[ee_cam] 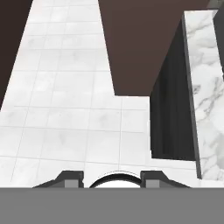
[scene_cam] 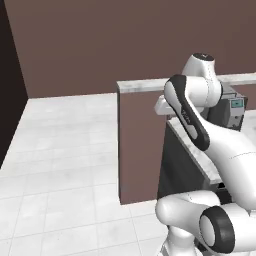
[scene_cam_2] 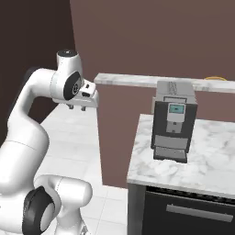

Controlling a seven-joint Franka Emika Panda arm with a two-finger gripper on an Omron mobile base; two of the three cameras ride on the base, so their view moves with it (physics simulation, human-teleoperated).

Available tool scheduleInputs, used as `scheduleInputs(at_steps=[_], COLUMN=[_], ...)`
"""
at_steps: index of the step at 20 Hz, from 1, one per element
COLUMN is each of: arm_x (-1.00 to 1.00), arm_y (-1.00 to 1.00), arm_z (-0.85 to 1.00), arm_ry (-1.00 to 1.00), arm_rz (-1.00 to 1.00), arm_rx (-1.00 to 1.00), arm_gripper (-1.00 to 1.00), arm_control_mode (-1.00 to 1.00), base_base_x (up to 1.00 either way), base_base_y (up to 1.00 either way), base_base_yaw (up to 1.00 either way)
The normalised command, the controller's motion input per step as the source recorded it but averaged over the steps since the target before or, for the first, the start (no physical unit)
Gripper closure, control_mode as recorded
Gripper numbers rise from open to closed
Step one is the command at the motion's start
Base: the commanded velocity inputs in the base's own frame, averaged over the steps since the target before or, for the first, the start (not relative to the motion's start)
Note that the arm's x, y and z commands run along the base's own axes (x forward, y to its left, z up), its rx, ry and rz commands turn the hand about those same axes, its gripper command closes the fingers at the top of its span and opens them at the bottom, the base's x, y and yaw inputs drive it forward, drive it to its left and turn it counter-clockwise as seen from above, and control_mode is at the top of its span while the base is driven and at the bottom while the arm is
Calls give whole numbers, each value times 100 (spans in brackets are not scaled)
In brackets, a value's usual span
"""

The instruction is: Open the dishwasher door and pull out the top rack.

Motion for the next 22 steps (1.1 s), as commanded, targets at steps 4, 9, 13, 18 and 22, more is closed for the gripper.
scheduleInputs(at_steps=[4, 9, 13, 18, 22], arm_x=[-1, 0, 0, 0, 0], arm_y=[0, 0, 0, 0, 0], arm_z=[0, 0, 0, 0, 0], arm_ry=[0, 0, 0, 0, 0], arm_rz=[0, 0, 0, 0, 0], arm_rx=[0, 0, 0, 0, 0], arm_gripper=[-100, -100, -100, -100, -100], arm_control_mode=[100, 100, 100, 100, 100], base_base_x=[-22, -43, -59, -36, -15], base_base_y=[0, 0, -13, -1, 0], base_base_yaw=[-1, -9, -34, -41, -46])
